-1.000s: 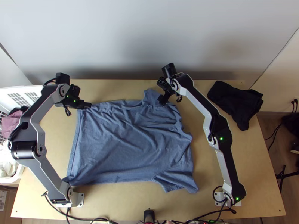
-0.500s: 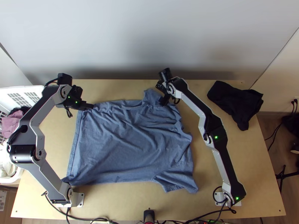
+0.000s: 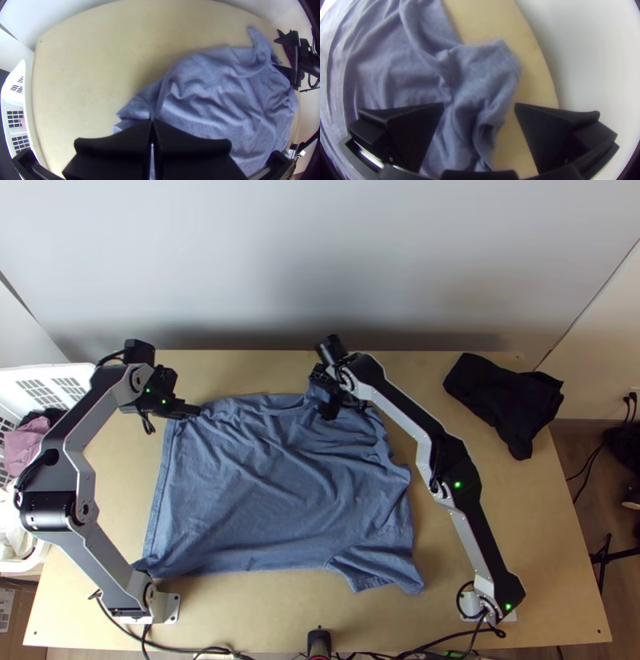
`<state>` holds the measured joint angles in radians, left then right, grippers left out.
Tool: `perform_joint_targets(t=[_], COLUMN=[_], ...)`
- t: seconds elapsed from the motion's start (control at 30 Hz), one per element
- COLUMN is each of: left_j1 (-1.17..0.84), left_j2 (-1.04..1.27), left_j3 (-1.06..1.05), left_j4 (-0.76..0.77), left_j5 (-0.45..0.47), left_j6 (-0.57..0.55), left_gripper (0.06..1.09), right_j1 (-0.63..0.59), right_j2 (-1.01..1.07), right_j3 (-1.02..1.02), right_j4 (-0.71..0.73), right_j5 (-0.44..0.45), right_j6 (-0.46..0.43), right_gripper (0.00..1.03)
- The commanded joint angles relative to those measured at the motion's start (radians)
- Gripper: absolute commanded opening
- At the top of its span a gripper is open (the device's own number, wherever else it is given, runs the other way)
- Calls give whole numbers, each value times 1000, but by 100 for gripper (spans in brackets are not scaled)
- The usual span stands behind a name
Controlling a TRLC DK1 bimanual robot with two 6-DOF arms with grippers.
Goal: Fold the t-shirt
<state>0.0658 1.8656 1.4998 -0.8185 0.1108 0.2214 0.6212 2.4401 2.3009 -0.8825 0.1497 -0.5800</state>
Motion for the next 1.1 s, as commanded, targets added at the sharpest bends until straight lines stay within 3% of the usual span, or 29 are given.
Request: perform_joint_targets(t=[0.0, 0.27, 0.6, 1.07], left_j1=[3, 3, -12, -17], left_j2=[-6, -16, -17, -23], left_j3=[-15, -29, -35, -35], left_j4=[-1, -4, -2, -5], left_j5=[-2, -2, 0, -2], left_j6=[3, 12, 6, 9], left_gripper=[9, 9, 9, 9], right_j1=[35, -41, -118, -80], right_j2=[-1, 7, 48, 69], right_j3=[-1, 52, 45, 34], right_j4=[-33, 2, 8, -15], right_j5=[-38, -42, 22, 21], right_j6=[9, 22, -3, -20], right_gripper=[98, 98, 98, 96])
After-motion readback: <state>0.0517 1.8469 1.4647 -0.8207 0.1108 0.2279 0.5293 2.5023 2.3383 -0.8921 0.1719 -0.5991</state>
